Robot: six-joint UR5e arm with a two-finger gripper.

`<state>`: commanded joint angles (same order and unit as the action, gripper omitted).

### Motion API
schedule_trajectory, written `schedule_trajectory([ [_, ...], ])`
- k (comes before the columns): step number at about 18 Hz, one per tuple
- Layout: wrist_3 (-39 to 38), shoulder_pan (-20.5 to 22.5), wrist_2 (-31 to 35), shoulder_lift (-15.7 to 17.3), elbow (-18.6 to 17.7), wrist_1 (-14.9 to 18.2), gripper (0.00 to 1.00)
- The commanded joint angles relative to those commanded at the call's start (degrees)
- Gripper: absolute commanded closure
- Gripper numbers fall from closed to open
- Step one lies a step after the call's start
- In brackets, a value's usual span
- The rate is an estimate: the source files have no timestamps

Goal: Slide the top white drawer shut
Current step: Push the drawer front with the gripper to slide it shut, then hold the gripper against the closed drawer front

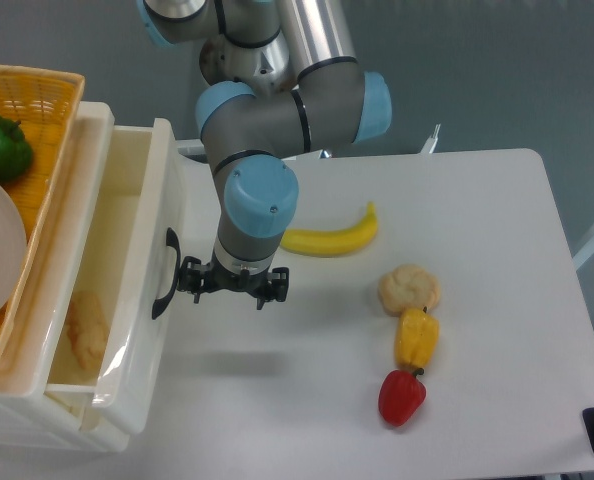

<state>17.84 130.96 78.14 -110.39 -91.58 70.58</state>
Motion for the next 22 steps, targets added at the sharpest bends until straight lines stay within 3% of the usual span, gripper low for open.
schedule_trajectory([
  [22,-0.61,-3.60,0.17,0.53,0.26,-0.09,0.00],
])
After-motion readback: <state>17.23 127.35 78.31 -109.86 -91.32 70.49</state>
